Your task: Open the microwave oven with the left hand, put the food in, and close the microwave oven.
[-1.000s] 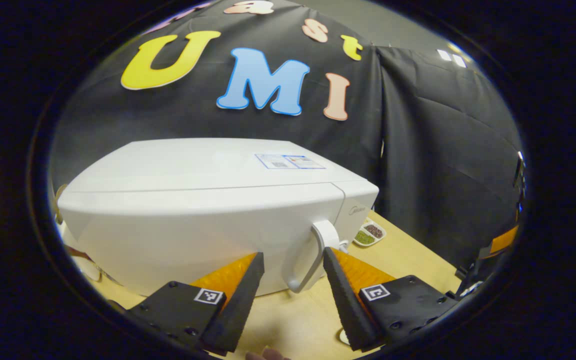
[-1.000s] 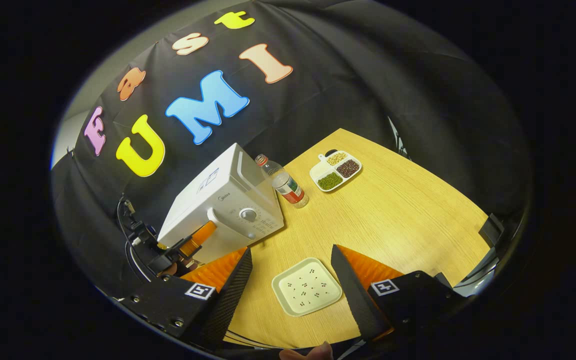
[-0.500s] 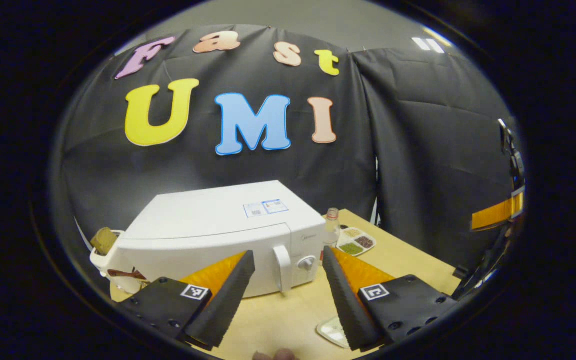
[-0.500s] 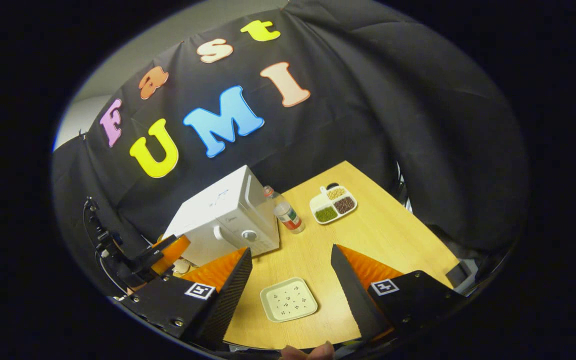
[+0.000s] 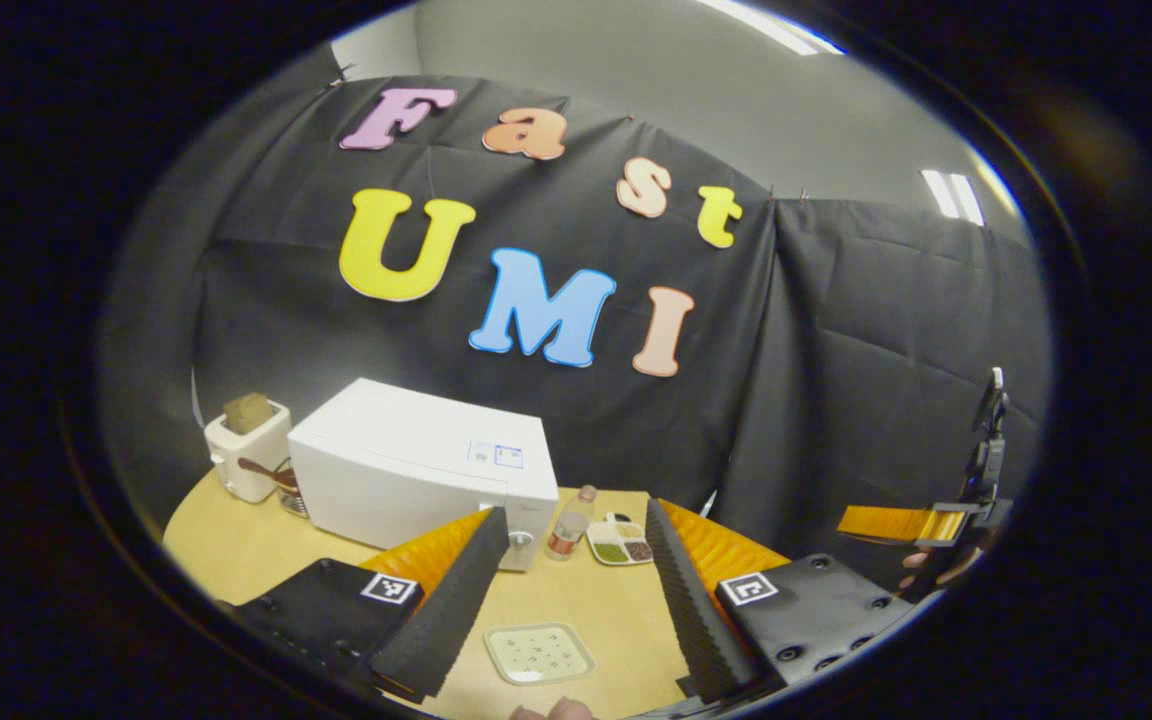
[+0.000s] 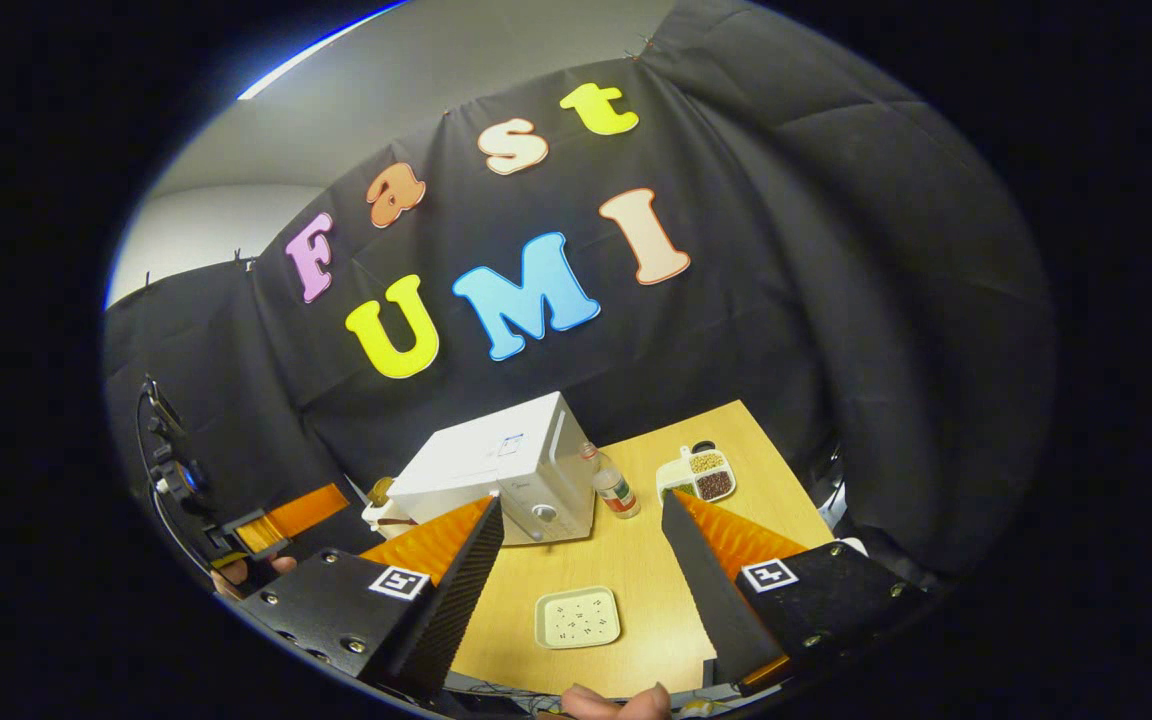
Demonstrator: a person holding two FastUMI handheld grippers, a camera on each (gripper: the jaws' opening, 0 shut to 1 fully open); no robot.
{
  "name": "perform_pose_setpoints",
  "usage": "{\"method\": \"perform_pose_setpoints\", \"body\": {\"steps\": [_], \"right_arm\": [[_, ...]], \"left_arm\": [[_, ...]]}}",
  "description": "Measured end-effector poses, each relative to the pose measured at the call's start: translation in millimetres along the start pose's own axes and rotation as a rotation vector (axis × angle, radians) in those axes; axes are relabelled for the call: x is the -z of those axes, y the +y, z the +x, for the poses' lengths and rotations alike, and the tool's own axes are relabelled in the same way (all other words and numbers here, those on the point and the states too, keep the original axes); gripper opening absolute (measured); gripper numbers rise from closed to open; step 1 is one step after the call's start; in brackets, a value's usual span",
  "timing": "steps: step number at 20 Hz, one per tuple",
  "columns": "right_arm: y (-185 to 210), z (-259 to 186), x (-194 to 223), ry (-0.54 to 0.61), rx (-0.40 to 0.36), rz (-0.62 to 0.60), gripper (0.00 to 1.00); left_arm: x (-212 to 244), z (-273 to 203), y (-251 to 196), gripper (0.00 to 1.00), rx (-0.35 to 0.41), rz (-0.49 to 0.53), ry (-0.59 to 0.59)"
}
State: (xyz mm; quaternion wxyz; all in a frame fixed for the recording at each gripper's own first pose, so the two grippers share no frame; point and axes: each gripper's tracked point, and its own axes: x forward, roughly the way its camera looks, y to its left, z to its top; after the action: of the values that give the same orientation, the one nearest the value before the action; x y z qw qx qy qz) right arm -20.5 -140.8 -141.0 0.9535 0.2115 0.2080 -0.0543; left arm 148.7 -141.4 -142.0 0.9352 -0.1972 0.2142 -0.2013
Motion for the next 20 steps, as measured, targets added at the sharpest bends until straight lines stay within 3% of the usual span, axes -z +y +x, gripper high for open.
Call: {"method": "perform_pose_setpoints", "body": {"steps": [2, 3, 5, 8, 13, 16, 17, 20], "right_arm": [[9, -16, -17, -0.04, -0.014, -0.043, 0.98], [18, -24, -30, -0.072, -0.031, -0.056, 0.98], [32, -41, -52, -0.135, -0.047, -0.104, 0.98], [30, -60, -87, -0.218, 0.018, -0.215, 0.98], [54, -94, -145, -0.348, 0.089, -0.309, 0.97], [81, -105, -166, -0.397, 0.056, -0.275, 0.97], [88, -104, -169, -0.397, 0.04, -0.26, 0.93], [97, -97, -183, -0.419, 0.052, -0.289, 0.98]], "left_arm": [[-30, -33, -14, 0.88, -0.028, 0.002, -0.044], [-43, -44, -21, 0.94, -0.033, 0.007, -0.058], [-80, -63, -39, 0.89, -0.02, 0.023, -0.114], [-127, -76, -61, 0.92, 0.0, 0.057, -0.196], [-146, -91, -86, 0.89, 0.066, 0.04, -0.247], [-161, -108, -74, 0.88, 0.061, 0.101, -0.28], [-171, -112, -74, 0.88, 0.063, 0.114, -0.304], [-189, -130, -70, 0.88, 0.067, 0.128, -0.377]]}}
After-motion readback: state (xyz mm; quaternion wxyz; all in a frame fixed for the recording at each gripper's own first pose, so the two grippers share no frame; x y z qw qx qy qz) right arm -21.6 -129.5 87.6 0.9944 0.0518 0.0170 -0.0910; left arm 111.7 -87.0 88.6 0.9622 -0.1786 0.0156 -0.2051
